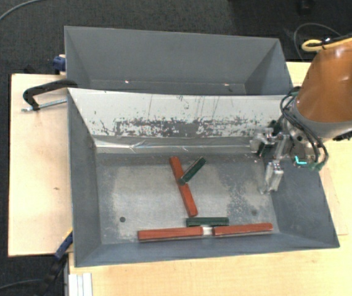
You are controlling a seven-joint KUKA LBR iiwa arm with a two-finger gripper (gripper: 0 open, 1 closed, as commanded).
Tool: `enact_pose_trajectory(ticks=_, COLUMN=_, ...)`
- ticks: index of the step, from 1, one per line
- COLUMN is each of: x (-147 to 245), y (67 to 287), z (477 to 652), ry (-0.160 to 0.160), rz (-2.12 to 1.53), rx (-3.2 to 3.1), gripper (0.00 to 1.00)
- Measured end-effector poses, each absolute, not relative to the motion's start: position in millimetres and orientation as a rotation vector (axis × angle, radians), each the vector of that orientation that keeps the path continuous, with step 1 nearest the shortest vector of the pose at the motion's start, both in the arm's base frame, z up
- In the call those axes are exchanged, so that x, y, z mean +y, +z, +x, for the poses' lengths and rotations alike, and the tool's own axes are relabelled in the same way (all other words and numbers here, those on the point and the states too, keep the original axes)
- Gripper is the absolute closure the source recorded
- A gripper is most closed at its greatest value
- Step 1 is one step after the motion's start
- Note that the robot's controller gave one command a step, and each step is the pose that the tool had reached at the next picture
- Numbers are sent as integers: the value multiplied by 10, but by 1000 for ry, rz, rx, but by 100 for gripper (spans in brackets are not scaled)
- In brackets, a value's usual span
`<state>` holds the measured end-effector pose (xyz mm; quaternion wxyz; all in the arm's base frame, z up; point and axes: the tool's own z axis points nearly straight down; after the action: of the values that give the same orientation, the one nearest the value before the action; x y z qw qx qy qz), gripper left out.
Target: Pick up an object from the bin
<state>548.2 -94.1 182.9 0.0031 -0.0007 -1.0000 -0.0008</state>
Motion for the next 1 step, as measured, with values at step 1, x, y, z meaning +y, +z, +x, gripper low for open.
enact_pose_trajectory(ticks=1, x=-487, y=1249, z=5236, ry=-2, rz=292, rx=-3128, gripper=0)
